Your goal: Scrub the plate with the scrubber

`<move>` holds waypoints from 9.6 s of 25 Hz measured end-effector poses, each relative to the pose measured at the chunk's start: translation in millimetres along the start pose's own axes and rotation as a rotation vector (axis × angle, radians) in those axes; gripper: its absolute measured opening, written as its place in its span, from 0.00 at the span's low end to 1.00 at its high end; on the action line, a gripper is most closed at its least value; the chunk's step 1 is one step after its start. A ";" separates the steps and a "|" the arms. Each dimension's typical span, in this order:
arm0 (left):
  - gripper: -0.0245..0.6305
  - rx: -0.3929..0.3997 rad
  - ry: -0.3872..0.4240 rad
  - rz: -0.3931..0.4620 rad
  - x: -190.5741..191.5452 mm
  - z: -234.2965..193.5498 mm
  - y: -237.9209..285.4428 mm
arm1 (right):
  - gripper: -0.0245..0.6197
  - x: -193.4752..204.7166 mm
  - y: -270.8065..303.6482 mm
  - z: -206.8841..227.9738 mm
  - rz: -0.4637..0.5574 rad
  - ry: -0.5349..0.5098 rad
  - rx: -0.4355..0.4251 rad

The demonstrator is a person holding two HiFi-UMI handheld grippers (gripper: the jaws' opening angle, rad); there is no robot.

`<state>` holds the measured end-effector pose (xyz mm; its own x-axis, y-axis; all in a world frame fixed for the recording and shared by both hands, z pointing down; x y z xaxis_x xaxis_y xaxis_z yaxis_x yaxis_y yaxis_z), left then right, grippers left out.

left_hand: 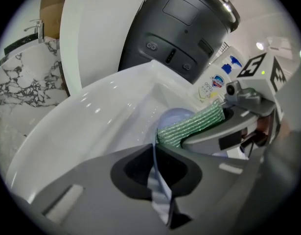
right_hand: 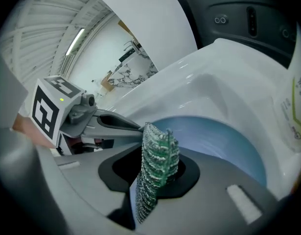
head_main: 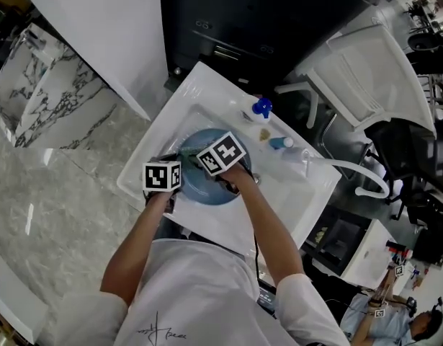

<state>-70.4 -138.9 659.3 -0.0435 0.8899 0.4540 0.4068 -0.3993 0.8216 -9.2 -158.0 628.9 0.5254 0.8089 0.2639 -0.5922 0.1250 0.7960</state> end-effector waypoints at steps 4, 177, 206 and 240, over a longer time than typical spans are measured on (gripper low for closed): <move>0.13 -0.005 -0.001 -0.004 0.1 -0.9 -0.6 | 0.12 -0.8 2.7 5.2 -0.010 0.028 0.008; 0.14 -0.074 -0.038 0.063 -6.4 -11.6 -4.8 | 0.13 134.7 -66.8 45.4 0.120 0.559 0.256; 0.15 -0.084 -0.008 0.068 -4.9 -10.8 -4.0 | 0.13 108.9 -16.6 -6.2 0.145 0.602 0.072; 0.15 -0.069 0.029 0.041 1.5 -5.9 1.1 | 0.13 66.8 17.3 -6.8 0.189 0.752 -0.143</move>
<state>-75.3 -139.3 662.9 -0.0550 0.8663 0.4965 0.3447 -0.4502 0.8237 11.5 -97.9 656.6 -0.1159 0.9890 -0.0922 -0.7296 -0.0218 0.6835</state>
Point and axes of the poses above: the fingertips, and each gripper's own axes: y forward along the fingers, z to its right, x out of its underside, the point moved 2 cm from there along -y, backward along the fingers, and after that the axes turned 8 degrees about y, right-handed, at the moved point
